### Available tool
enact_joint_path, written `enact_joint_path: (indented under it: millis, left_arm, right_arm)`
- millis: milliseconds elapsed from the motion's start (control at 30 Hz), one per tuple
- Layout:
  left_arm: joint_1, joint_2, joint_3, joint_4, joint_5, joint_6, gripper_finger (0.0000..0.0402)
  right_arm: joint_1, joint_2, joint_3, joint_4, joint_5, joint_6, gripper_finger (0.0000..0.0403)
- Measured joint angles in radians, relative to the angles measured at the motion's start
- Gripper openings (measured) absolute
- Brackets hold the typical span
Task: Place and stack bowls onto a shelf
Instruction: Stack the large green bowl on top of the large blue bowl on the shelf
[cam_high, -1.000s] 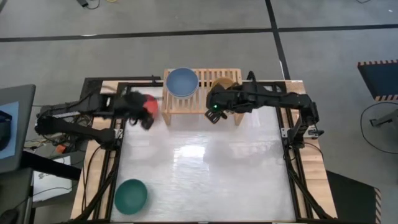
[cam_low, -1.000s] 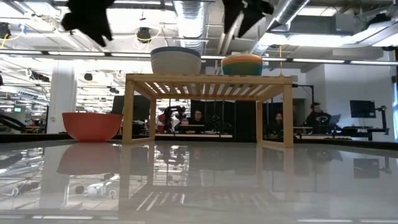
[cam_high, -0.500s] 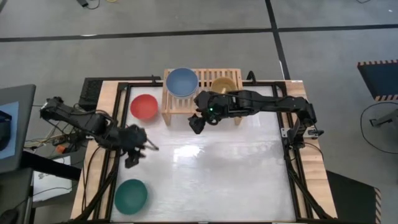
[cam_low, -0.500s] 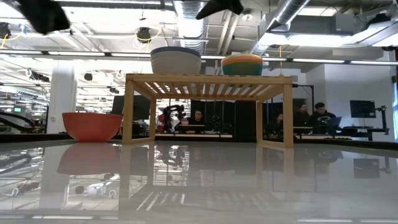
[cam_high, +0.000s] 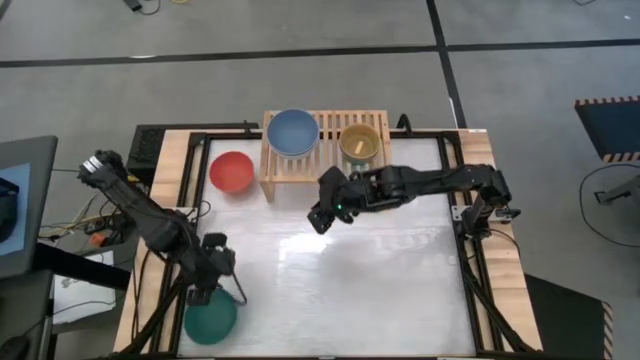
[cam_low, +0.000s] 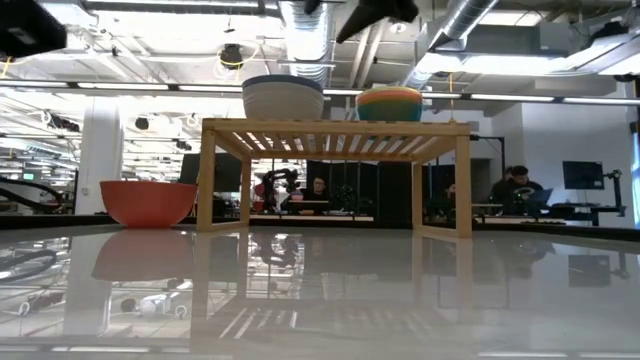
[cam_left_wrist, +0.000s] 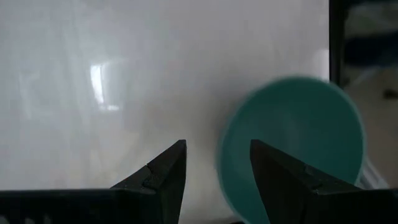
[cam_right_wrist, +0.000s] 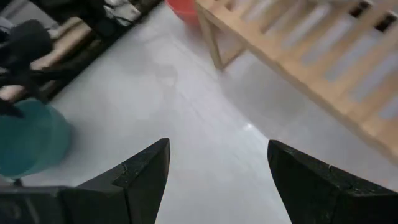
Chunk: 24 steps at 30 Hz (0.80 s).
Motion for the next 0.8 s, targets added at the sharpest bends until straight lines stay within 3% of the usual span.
enact_joint_path:
  millis: [233, 600, 800]
  left_arm:
    - [-0.111, 0.106, -0.071, 0.173, 0.075, -0.004, 0.0162]
    - [-0.172, 0.172, -0.119, 0.192, 0.041, -0.088, 0.0161]
    - [-0.172, 0.170, -0.079, 0.187, 0.059, -0.090, 0.0127]
  right_arm:
    - [0.086, -0.001, -0.044, -0.087, 0.079, 0.166, 0.0295]
    - [0.135, -0.001, -0.092, -0.071, 0.092, 0.265, 0.0295]
    - [0.138, -0.001, -0.092, -0.067, 0.093, 0.268, 0.0295]
